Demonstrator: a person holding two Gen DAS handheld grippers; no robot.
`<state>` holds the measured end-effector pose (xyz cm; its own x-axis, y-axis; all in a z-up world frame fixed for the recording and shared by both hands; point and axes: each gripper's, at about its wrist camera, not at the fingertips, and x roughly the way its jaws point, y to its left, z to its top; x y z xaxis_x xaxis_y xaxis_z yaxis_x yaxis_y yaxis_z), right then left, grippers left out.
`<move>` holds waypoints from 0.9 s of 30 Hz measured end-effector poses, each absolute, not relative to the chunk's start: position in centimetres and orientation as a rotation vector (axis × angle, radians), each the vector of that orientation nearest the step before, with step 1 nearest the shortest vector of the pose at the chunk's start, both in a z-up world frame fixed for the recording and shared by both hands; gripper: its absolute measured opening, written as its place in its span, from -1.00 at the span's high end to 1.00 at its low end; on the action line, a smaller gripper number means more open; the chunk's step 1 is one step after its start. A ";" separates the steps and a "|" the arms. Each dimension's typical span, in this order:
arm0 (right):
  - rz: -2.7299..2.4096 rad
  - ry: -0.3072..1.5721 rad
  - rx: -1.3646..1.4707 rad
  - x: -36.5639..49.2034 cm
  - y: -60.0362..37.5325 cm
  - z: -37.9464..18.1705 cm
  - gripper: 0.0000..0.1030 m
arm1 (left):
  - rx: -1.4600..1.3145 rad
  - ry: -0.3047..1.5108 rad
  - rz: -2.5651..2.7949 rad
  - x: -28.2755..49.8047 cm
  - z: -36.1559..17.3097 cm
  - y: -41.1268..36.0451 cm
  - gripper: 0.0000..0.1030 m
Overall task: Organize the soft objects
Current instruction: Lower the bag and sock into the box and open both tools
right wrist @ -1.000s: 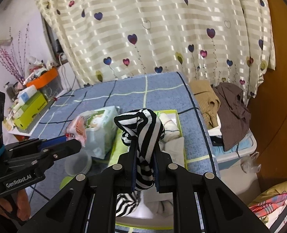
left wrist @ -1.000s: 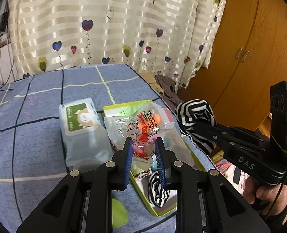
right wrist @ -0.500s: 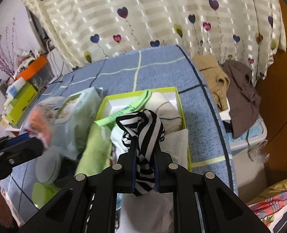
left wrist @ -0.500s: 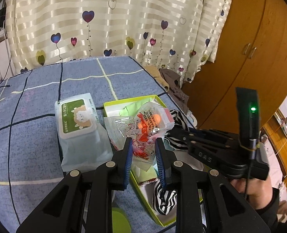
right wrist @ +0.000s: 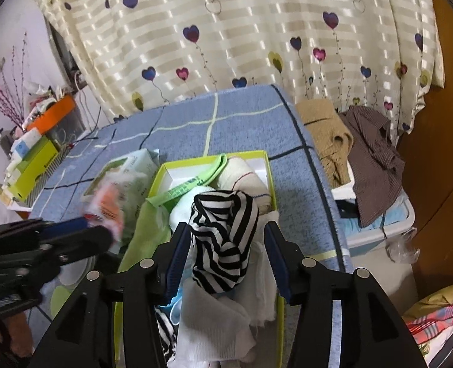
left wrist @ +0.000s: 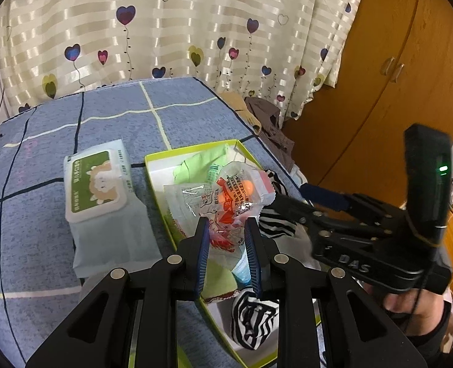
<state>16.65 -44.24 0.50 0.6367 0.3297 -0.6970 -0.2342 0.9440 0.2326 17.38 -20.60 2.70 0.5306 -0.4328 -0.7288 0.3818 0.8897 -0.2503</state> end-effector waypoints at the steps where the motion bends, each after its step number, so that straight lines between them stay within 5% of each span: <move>1: 0.322 0.816 0.127 16.5 -44.4 0.6 0.04 | -0.059 0.894 -0.487 17.5 2.5 -20.8 0.53; 11: 0.297 0.804 0.165 15.3 -46.5 0.8 0.04 | 0.005 0.933 -0.502 18.8 1.1 -23.8 0.48; 15: 0.290 0.805 0.172 15.0 -46.9 0.9 0.04 | 0.022 0.948 -0.509 18.8 0.7 -24.4 0.15; 27: 0.303 0.782 0.146 12.7 -46.0 2.6 0.04 | -0.038 0.905 -0.511 16.4 2.8 -22.6 0.13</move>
